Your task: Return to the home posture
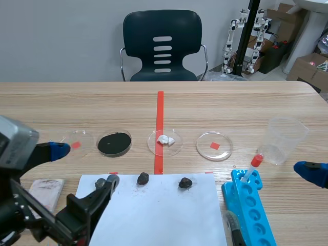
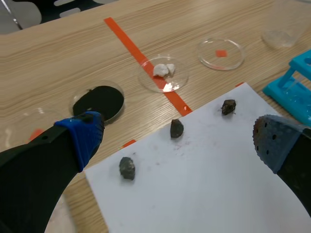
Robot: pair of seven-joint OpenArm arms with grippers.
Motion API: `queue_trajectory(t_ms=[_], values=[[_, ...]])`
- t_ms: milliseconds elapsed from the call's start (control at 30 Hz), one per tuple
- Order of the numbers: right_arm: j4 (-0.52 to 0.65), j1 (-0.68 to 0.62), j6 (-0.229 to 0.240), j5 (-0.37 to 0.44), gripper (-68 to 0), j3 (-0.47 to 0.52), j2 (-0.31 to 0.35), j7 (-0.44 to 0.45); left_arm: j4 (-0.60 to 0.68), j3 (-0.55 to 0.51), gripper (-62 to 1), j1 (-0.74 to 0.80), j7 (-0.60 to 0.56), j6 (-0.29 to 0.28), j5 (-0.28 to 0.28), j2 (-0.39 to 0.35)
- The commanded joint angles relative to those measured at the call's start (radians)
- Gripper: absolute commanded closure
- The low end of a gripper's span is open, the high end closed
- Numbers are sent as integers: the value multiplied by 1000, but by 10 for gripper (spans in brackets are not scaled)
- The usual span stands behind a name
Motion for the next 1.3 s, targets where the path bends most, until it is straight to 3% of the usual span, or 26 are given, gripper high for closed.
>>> queue_trajectory(t_ms=[0,233,467,1267], values=[[19,0,-3,8,-655,6,0,15,43,-22,-623,40,-23,-18,-6,3],[19,0,-3,8,-655,6,0,15,136,-133,-623,198,-163,-46,34,3],[19,0,-3,8,-655,6,0,15,155,-140,-623,269,-259,-45,127,6],[19,0,-3,8,-655,6,0,15,155,-140,-623,268,-261,-45,128,5]])
